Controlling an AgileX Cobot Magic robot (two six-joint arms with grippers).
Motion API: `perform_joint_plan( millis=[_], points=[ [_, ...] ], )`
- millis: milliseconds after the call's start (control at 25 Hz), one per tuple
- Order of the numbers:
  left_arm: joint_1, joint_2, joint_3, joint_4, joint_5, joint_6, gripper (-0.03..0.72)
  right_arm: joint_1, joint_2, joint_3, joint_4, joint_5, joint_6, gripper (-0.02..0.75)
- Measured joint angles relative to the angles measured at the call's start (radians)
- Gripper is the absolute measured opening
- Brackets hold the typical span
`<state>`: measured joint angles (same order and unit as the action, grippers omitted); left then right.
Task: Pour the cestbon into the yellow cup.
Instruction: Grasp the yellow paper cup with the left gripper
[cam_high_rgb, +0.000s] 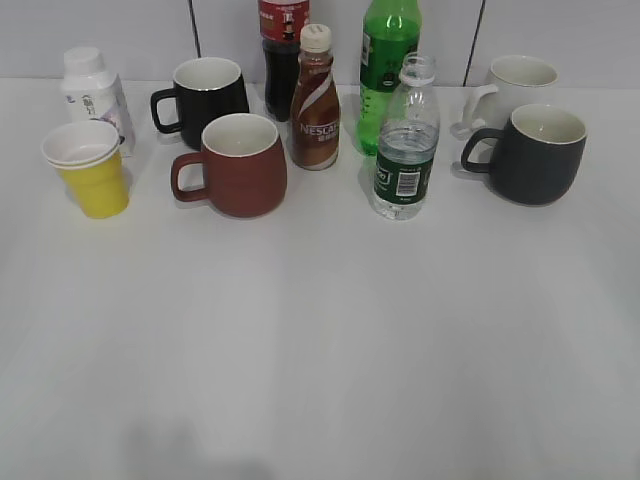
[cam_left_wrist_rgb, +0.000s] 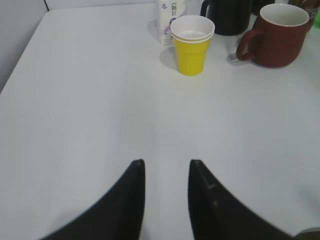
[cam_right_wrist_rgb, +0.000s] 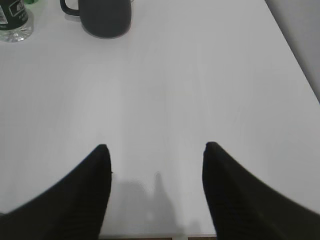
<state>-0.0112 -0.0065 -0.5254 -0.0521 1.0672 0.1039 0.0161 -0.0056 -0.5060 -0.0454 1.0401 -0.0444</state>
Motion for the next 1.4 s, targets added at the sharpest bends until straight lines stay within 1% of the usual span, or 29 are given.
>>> perform_joint_plan(
  millis=[1400],
  points=[
    [0.0,0.0,0.0,0.0,0.0,0.0,0.234,0.0,0.0,0.0,0.0,0.0,0.0,0.438]
  ],
)
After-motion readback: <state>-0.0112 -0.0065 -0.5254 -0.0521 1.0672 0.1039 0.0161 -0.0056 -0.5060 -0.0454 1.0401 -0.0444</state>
